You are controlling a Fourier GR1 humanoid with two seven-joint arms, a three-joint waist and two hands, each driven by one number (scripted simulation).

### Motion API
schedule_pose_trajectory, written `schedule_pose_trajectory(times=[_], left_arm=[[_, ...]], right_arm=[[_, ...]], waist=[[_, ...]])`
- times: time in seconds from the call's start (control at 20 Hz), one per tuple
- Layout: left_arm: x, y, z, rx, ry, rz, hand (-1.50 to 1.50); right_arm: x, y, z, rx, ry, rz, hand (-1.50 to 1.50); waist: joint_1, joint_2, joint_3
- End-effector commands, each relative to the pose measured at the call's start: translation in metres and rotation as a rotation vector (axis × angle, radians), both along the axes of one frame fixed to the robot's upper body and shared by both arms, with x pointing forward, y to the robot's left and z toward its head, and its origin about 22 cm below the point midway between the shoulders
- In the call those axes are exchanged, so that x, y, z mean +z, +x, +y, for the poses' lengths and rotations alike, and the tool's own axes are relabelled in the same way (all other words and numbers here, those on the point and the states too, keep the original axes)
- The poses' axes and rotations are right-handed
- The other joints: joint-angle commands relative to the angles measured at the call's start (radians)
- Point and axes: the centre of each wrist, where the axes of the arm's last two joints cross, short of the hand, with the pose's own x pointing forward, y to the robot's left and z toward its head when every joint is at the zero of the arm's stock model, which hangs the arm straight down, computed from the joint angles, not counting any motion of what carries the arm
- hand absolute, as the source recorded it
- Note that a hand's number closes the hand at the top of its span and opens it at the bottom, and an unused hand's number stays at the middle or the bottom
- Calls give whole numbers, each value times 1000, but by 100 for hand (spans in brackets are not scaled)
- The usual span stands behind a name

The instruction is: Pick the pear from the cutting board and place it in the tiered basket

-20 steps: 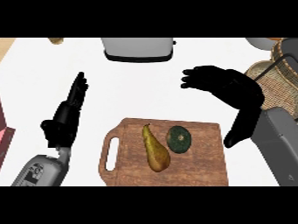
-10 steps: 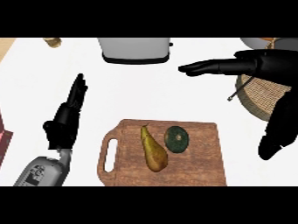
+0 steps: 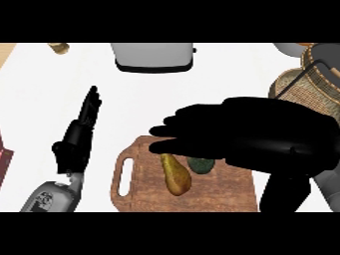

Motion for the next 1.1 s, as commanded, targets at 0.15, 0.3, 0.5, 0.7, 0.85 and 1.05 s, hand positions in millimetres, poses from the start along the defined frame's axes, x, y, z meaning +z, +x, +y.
schedule_pose_trajectory(times=[0.15,0.3,0.5,0.7,0.85,1.05], left_arm=[[-6,-7,-2,-5,-1,2,0],[3,-14,7,3,10,-4,0],[0,3,4,-3,6,-5,0],[12,-6,-15,-7,2,-9,0],[-1,13,-7,9,6,-3,0],[14,-8,6,-4,2,-5,0]], right_arm=[[-10,-38,24,-17,-81,-60,-150],[-26,-46,51,-20,-115,-74,-150],[-20,-50,64,-31,-222,-87,-150],[-33,-58,45,-58,-295,-102,-150],[-34,-62,51,-80,-326,-107,-150],[-44,-63,45,-106,-335,-167,-150]], waist=[[3,5,0],[9,5,0],[3,5,0],[3,4,1],[-2,6,0],[8,7,1]])
